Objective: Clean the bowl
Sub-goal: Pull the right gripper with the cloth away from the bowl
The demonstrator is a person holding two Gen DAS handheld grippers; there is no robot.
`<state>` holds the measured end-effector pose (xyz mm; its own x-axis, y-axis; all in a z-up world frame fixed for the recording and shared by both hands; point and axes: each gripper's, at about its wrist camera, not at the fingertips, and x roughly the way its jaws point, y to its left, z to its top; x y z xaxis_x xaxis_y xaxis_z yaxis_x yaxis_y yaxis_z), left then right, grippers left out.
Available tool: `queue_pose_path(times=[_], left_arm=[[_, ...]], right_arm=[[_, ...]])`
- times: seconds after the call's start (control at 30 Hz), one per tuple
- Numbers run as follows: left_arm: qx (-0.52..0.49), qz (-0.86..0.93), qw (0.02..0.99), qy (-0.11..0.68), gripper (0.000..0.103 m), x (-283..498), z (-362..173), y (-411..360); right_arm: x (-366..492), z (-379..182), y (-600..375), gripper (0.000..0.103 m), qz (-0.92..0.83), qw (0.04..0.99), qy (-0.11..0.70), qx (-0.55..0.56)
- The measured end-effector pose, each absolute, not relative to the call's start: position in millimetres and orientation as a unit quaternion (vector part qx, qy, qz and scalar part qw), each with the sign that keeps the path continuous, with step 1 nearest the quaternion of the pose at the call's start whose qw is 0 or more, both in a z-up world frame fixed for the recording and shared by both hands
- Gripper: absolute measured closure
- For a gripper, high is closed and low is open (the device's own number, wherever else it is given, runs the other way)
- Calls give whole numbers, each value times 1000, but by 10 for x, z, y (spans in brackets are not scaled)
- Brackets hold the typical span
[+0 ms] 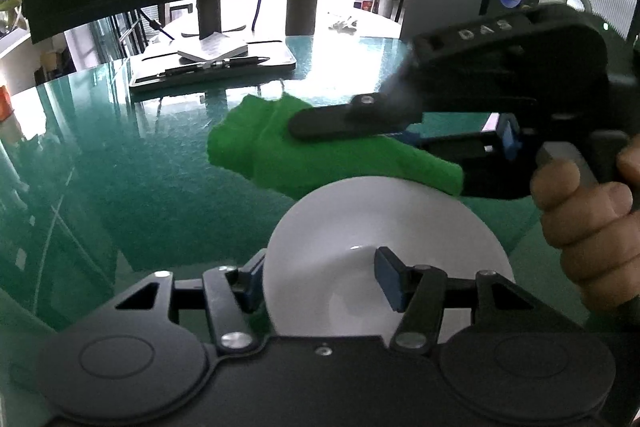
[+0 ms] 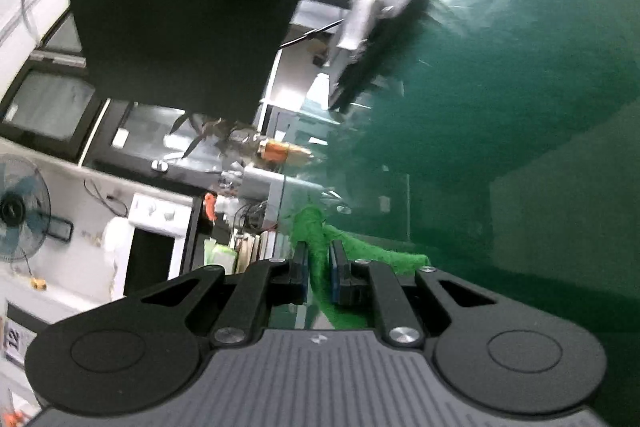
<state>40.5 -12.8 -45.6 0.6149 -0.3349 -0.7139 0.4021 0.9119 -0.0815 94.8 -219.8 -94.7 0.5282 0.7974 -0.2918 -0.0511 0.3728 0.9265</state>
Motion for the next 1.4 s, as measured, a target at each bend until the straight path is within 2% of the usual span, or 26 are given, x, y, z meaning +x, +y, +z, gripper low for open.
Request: queue_pose_path(times=[0.23,0.4,0.53,0.63,0.8,0.9,1.0,1.07,1.2,1.4], left_arm=[[27,-192,900,391,47,431,-463,-17],[54,-159,912,374,49,468,-449,-44],[38,-159,908,385,54,542,-438,-20],[14,-159,905,394,55,553,-446,30],[-4,-152,903,401,55,549,-448,62],[15,-148,901,407,55,511,-392,49],[35,-145,899,413,61,470,-332,36],[56,-138,901,407,61,450,-269,33],[118,-136,905,386,61,577,-98,2],[197,-219,866,404,59,861,-220,-234]], right_arm=[[611,-1034,-2557,92,272,726,363,517],[286,-1054,-2710,92,287,720,357,522],[144,-936,-2637,92,292,760,343,469],[57,-771,-2583,92,251,833,312,381],[-106,-694,-2325,92,326,828,322,325],[-105,-684,-2281,99,325,838,314,307],[-39,-667,-2395,95,261,875,292,285],[-25,-665,-2439,95,221,895,288,260],[-166,-561,-2352,94,286,890,282,216],[-466,-448,-2007,94,360,882,284,109]])
